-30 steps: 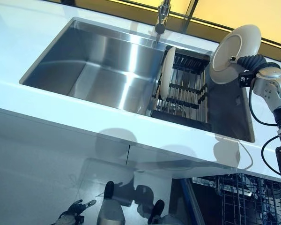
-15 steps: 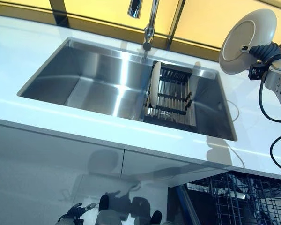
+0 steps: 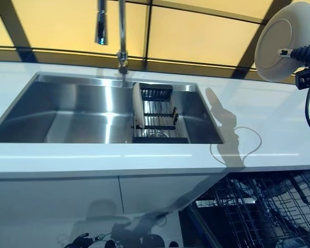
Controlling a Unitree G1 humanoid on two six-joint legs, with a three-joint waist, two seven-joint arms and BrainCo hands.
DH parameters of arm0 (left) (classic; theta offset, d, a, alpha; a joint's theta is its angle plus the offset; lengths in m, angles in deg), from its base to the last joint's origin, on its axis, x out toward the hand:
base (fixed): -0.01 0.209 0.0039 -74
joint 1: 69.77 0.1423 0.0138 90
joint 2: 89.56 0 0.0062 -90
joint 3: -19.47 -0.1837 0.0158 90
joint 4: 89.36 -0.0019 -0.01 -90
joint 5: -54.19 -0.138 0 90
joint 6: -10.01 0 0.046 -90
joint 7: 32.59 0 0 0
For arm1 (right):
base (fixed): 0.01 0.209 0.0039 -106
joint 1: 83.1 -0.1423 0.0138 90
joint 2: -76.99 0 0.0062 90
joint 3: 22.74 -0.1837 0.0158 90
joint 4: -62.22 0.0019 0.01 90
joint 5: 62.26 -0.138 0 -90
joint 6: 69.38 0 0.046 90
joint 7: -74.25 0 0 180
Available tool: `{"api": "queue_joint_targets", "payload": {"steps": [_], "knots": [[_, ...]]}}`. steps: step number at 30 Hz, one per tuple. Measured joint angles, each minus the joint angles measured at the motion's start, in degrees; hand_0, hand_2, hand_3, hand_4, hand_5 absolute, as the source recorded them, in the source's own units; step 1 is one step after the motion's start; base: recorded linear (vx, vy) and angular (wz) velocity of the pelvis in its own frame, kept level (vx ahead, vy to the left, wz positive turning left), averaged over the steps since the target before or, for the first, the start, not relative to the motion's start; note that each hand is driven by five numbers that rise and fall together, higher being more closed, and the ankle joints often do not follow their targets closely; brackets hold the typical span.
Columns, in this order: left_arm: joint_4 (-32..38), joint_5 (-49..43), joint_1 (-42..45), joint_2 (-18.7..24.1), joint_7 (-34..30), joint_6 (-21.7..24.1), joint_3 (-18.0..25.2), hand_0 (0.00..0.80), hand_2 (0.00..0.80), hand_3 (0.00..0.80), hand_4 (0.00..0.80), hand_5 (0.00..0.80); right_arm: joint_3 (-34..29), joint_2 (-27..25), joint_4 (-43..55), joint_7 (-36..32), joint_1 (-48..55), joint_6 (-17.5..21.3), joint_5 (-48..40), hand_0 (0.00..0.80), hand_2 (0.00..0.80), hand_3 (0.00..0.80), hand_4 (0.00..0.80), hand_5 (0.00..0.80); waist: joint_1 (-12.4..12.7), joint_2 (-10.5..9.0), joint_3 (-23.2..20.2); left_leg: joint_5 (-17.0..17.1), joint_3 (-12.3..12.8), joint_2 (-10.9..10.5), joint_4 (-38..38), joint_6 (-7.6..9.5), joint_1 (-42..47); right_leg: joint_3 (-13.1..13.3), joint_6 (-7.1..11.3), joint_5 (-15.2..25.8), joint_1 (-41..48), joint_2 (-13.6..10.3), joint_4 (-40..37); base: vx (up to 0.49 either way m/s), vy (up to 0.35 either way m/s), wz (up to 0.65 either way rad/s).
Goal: Take plates into dishwasher
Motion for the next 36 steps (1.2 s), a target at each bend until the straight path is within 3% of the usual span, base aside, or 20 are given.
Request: {"api": "queue_joint_targets", "payload": {"steps": [3, 6, 14, 24, 27, 36], "knots": [[-0.16, -0.47, -0.57, -0.06, -0.67, 0.03, -0.85, 0.0, 0.0, 0.0, 0.0, 0.0, -0.03, -2.48, -0.03, -1.8, 1.89, 0.0, 0.38, 0.8, 0.8, 0.8, 0.8, 0.8, -0.48, 0.36, -0.3, -0.29, 1.37, 0.06, 0.01, -0.06, 0.69, 1.52, -0.19, 0.35, -0.2, 0.15, 0.02, 0.002, -0.032, -0.24], [-1.11, -0.55, -1.19, -0.16, -1.28, 0.18, -0.87, 0.0, 0.0, 0.0, 0.0, 0.0, -0.51, -4.81, -0.02, -3.69, 6.11, 0.53, 1.92, 0.8, 0.8, 0.8, 0.8, 0.8, -2.96, 0.66, -0.62, -0.55, 2.36, 0.16, 0.0, 0.07, 1.11, 2.26, -0.01, 0.31, -0.3, 0.26, -0.01, 0.004, -0.048, -0.16], [-2.52, -2.86, -1.22, -0.48, -3.36, 1.23, -2.09, 0.0, 0.0, 0.0, 0.0, 0.0, -3.98, -7.13, 0.32, -7.62, 13.81, 0.98, 3.98, 0.8, 0.8, 0.8, 0.8, 0.8, -6.75, 2.23, -1.38, -1.12, 5.78, 0.7, -0.17, -0.33, 1.69, 5.24, -0.09, 0.99, -2.16, 1.0, -0.01, 0.001, -0.011, -0.24], [-3.93, -5.41, -2.75, -0.5, -4.75, 1.15, -2.07, 0.0, 0.0, 0.0, 0.0, 0.0, -17.43, -10.19, 2.32, -15.09, 29.03, 2.91, 4.89, 0.8, 0.8, 0.8, 0.8, 0.8, -11.3, 2.29, -1.35, -2.31, 10.55, 0.96, -0.26, -0.72, 2.82, 9.36, -0.02, 1.46, -4.11, 1.74, 0.0, 0.004, -0.02, -0.24], [-3.99, -6.19, -3.32, -0.51, -4.87, 1.06, -2.08, 0.0, 0.0, 0.0, 0.0, 0.0, -21.54, -10.37, 2.45, -16.57, 34.53, 3.69, 6.77, 0.8, 0.8, 0.8, 0.8, 0.8, -12.94, 2.46, -1.22, -2.46, 10.9, 0.96, -0.2, -0.79, 2.64, 9.57, -0.02, 1.53, -4.61, 1.82, 0.04, -0.028, -0.034, -0.13], [-3.97, -7.24, -4.97, -0.39, -5.49, 0.85, -2.06, 0.0, 0.0, 0.0, 0.0, 0.0, -28.08, -10.46, 5.95, -23.1, 44.26, 6.23, 11.58, 0.8, 0.8, 0.8, 0.8, 0.8, -14.73, 3.64, 0.07, -2.77, 12.07, 0.86, -0.26, -0.82, 2.42, 10.67, -0.09, 1.73, -5.6, 1.88, 0.03, -0.023, -0.011, -0.06]]}}
